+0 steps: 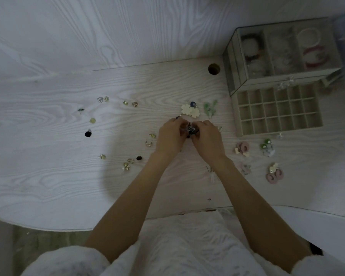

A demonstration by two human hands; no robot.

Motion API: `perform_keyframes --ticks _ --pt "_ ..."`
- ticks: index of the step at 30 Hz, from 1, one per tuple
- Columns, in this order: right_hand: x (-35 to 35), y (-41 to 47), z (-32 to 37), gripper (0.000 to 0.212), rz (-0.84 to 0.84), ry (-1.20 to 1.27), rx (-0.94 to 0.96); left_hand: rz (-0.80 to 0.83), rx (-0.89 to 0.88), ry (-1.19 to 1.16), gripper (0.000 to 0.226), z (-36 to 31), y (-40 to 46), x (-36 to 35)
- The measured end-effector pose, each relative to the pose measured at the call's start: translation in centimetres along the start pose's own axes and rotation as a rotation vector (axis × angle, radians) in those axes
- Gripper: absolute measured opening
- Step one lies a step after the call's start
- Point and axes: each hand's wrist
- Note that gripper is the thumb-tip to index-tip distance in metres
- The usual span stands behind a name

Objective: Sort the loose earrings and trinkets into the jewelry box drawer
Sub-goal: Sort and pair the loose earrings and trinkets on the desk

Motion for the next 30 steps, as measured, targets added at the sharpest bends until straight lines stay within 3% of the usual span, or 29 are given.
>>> perform_keyframes --ticks 6,10,13,17,22,30 --pt "0.8 -0.7 -0.2 0.037 -0.064 0.027 0.039 -0.002 -0.039 -0.032 0.025 0.5 -1.2 0.5" --pt "1.1 -1.9 -0.8 0.031 -0.119 -0.053 0.152 -0.17 -0.212 0.236 0.019 1.3 -3.8 2.0" --pt "0.8 -2.9 -0.8 0.021 -0.102 -0.147 0.191 -0.27 -0.263 0.302 0.018 2.9 -6.3 3.1" --pt "-0.9 -3.6 0.1 0.022 0.054 -0.088 0.209 -0.337 -0.123 0.289 0.015 5.9 -9.4 3.7" --pt "-3.5 -2.8 1.8 0.023 0.111 -0.067 0.221 -0.355 0.121 0.225 0.023 8.1 -11.6 3.9" --pt "-5.5 -1.1 4.5 0.012 0.102 -0.043 0.282 -0.274 0.176 0.284 0.031 9.5 -12.2 2.6"
Point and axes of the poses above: each hand's wrist, its own y-axis towards the middle knuckle, its own x-axis out of the back of the hand, z = x × y, and after that the axes turned 13 degrees about z, right-handed
